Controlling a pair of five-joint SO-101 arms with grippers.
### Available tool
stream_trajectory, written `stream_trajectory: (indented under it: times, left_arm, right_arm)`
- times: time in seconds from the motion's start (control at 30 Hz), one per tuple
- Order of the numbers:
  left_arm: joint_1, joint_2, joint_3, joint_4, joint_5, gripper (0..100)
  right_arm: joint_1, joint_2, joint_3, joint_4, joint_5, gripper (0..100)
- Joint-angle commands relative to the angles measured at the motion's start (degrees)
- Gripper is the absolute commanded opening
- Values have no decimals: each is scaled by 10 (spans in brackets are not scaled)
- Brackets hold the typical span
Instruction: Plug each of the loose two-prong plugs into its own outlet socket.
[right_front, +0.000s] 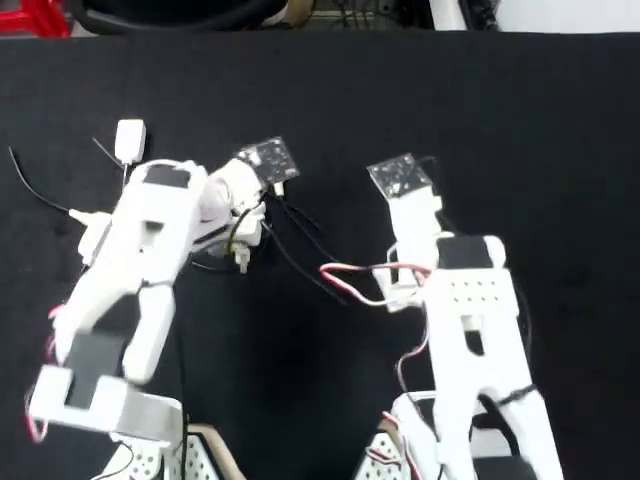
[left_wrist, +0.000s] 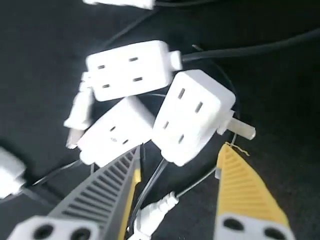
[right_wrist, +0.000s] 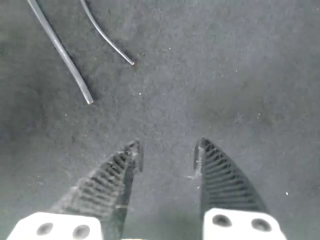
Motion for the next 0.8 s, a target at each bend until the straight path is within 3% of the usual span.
stream_trajectory:
  times: [0.0,0.23,0.4,0.53,0.77]
  left_arm:
    - [7,92,-109,42,-9,239]
    - [14,168,-143,47,9,223]
    - [14,168,-141,51,71,55]
    - [9,167,-145,80,99,38]
    - [10,27,-109,135,127,33]
  right_arm:
    - [7,39,-50,-6,4,181]
    - [7,65,-63,-8,4,181]
    - [7,65,-63,-8,4,181]
    - [7,66,-62,-8,2,181]
    - [7,68,-61,-8,1,181]
